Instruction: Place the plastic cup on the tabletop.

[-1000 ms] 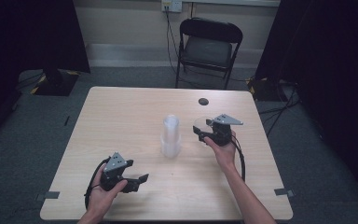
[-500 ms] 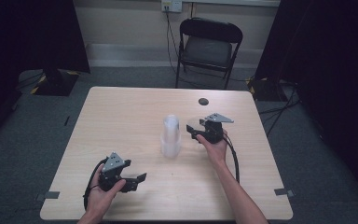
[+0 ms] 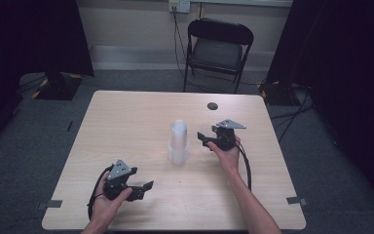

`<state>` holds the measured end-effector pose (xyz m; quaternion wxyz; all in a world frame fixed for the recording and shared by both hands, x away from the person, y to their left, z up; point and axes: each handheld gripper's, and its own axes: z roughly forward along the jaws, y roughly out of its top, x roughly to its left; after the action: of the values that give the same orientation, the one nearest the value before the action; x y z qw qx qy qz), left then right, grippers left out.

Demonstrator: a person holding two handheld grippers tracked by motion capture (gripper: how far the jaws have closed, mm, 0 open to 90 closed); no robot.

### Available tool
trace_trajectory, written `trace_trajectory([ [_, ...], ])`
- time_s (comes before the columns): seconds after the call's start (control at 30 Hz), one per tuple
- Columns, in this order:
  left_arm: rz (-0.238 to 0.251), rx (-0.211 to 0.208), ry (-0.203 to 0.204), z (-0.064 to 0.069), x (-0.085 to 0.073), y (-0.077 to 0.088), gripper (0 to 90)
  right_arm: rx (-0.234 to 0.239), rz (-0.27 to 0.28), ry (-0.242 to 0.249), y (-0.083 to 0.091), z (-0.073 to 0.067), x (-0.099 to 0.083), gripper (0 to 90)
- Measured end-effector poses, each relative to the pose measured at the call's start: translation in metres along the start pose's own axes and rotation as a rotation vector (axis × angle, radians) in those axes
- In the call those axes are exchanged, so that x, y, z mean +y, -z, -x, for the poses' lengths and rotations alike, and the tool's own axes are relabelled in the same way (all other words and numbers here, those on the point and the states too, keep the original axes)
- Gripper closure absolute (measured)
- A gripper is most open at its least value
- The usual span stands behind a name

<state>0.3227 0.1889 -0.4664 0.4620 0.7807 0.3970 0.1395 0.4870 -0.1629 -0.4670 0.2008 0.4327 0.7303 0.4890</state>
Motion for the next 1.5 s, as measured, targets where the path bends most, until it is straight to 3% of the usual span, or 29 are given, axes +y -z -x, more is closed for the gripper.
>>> trace_trajectory([
  [0.37, -0.003, 0.001, 0.008, 0.0, 0.0, 0.0, 17.4, -0.016, -0.027, 0.033, 0.011, 0.004, -0.006, 28.6],
  [0.9, -0.004, 0.01, 0.016, -0.002, -0.001, -0.001, 17.5, -0.016, -0.067, 0.036, 0.024, 0.007, -0.019, 26.9],
  [0.97, -0.004, 0.009, 0.021, -0.002, -0.001, -0.002, 17.5, -0.014, -0.074, 0.036, 0.024, 0.007, -0.02, 25.5],
  [1.07, -0.004, 0.011, 0.025, -0.003, -0.001, -0.002, 17.5, -0.016, -0.088, 0.017, 0.024, 0.008, -0.022, 15.9],
  [1.5, 0.004, 0.029, 0.048, -0.01, -0.002, -0.002, 17.5, -0.005, -0.132, 0.018, 0.032, 0.01, -0.03, 15.3],
])
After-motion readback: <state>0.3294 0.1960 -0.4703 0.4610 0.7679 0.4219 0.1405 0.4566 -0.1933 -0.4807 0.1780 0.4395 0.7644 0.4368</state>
